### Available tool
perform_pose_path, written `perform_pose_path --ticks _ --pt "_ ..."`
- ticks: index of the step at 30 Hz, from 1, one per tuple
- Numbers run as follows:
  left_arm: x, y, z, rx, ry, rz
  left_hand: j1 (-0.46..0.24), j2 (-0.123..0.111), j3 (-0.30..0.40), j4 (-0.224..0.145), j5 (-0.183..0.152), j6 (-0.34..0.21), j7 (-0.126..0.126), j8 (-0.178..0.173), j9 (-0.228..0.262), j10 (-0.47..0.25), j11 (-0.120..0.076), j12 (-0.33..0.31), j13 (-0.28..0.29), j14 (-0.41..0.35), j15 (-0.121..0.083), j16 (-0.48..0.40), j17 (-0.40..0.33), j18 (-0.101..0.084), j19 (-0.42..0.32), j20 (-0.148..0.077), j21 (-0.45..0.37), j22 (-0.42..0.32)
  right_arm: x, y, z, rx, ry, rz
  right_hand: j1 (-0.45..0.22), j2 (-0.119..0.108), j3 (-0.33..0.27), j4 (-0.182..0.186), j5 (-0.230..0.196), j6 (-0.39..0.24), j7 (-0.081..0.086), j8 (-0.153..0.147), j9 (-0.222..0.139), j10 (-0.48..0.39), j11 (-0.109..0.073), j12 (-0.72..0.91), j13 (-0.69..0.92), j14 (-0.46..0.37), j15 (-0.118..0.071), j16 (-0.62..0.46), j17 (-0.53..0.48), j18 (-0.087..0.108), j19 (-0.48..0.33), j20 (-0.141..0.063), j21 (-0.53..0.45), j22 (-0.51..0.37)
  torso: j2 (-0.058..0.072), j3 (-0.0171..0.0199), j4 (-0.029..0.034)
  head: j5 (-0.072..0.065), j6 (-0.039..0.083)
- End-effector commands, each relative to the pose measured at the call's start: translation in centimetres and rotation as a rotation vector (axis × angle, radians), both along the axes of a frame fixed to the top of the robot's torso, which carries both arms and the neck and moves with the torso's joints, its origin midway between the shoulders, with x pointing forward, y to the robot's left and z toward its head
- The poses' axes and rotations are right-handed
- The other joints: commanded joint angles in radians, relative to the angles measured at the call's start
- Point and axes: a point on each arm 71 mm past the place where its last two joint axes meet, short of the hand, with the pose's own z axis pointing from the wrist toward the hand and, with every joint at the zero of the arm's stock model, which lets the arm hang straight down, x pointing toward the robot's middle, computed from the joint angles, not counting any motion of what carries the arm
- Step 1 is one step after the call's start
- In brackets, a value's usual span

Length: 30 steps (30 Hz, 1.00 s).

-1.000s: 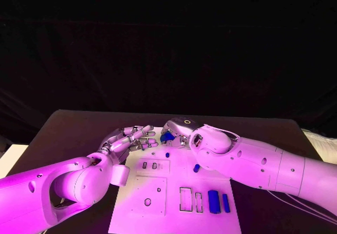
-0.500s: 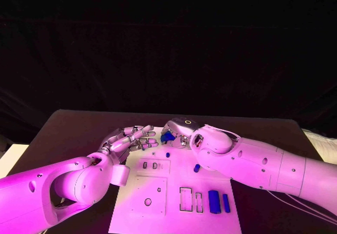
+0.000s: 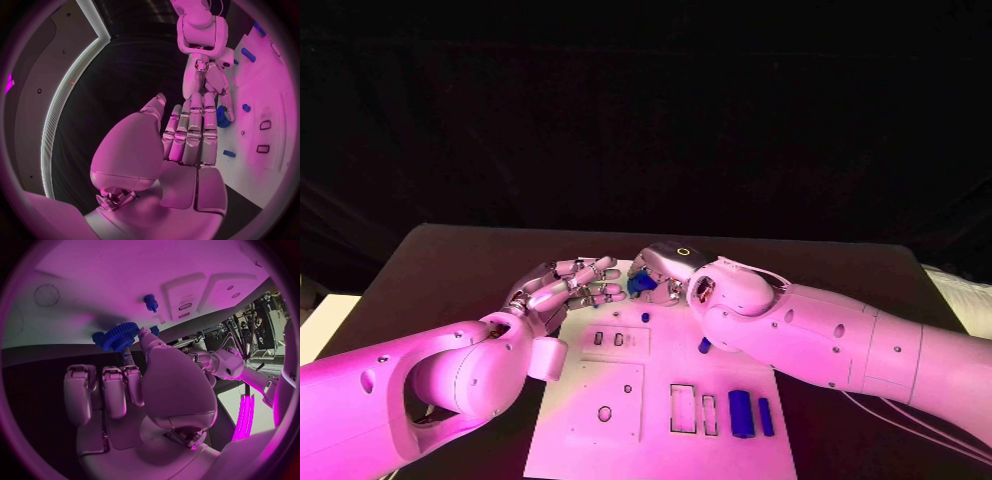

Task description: Assemble the parts on the task board

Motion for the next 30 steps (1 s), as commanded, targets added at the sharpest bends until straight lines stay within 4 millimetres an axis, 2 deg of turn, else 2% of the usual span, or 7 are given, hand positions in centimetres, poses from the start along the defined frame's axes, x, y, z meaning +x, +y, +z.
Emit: perform_pose_path --ticks 1,9,13,20,23,30 --pt "-0.1 -0.3 0.2 -0.013 -0.007 -0.019 0.008 -0.001 0.0 -0.006 -0.003 -0.002 0.001 -0.004 -0.001 -0.003 0.0 -0.004 -0.001 -0.001 0.004 -0.005 0.002 0.012 0.0 0.008 -0.005 -0.001 -0.1 0.2 -0.1 0.004 -0.002 0.015 0.001 0.007 0.006 -0.002 -0.003 0.008 0.001 0.003 0.001 0.061 0.002 -0.001 0.202 0.093 0.004 0.006 0.214 -0.017 0.017 0.002 0.004 0.101 0.0 -0.0008 0.0017 0.002 -0.002" --pt "-0.1 -0.2 0.1 -0.012 -0.005 -0.019 0.008 -0.001 0.0 -0.006 -0.003 -0.002 0.001 -0.004 -0.001 -0.003 0.0 -0.004 -0.001 -0.001 0.004 -0.005 0.002 0.012 0.0 0.008 -0.005 -0.001 -0.2 0.4 -0.2 0.007 -0.003 0.018 0.001 0.007 0.007 -0.003 -0.004 0.008 0.001 0.003 0.001 0.06 0.002 -0.003 0.2 0.092 0.004 0.006 0.211 -0.017 0.017 0.002 0.004 0.101 0.0 0.0002 -0.0016 0.006 -0.001" --pt "-0.1 -0.2 0.1 -0.011 -0.004 -0.018 0.009 -0.001 0.0 -0.007 -0.003 -0.003 0.001 -0.004 -0.001 -0.004 0.0 -0.005 -0.001 -0.001 0.004 -0.006 0.002 0.012 0.0 0.008 -0.006 -0.001 -0.1 0.3 -0.2 0.007 -0.003 0.015 -0.012 -0.006 -0.001 0.0 -0.009 -0.002 0.003 -0.005 -0.003 0.055 0.004 -0.015 0.193 0.092 0.005 0.005 0.209 -0.018 0.017 0.002 0.004 0.102 0.0 0.0006 -0.0023 0.005 -0.001" --pt "-0.1 -0.2 0.1 -0.01 -0.002 -0.018 0.009 -0.001 0.0 -0.007 -0.003 -0.003 0.001 -0.004 -0.001 -0.004 0.0 -0.005 -0.001 -0.001 0.004 -0.006 0.002 0.012 0.0 0.008 -0.006 -0.001 0.0 0.0 -0.2 0.012 -0.006 0.005 -0.041 -0.033 -0.025 0.022 -0.014 -0.069 0.016 -0.01 -0.01 0.041 0.014 -0.043 0.175 0.091 0.012 0.004 0.207 -0.018 0.017 0.007 0.004 0.101 0.0 0.0015 -0.0022 0.004 0.001" --pt "-0.1 -0.2 0.1 -0.01 -0.002 -0.018 0.009 -0.001 0.0 -0.007 -0.003 -0.003 0.001 -0.004 -0.001 -0.004 0.0 -0.005 -0.001 -0.001 0.004 -0.006 0.002 0.012 0.0 0.008 -0.006 -0.001 0.0 -0.1 -0.2 0.011 -0.006 -0.001 -0.041 -0.033 -0.025 0.024 -0.013 -0.072 0.016 -0.009 -0.01 0.04 0.015 -0.044 0.174 0.091 0.013 0.004 0.208 -0.018 0.017 0.008 0.004 0.102 0.0 0.0016 -0.0019 0.002 0.001" --pt "-0.1 -0.1 0.1 -0.009 -0.001 -0.017 0.009 -0.001 0.0 -0.007 -0.003 -0.003 0.001 -0.004 -0.001 -0.004 0.0 -0.005 -0.001 -0.001 0.004 -0.006 0.002 0.012 0.0 0.008 -0.006 -0.001 0.2 -0.7 -0.4 -0.01 0.005 -0.021 -0.019 -0.014 -0.011 0.019 -0.01 -0.043 0.011 0.003 -0.003 0.043 0.011 -0.041 0.177 0.092 0.012 0.005 0.209 -0.018 0.018 0.009 0.005 0.105 0.0 0.0018 -0.0031 -0.001 -0.001"
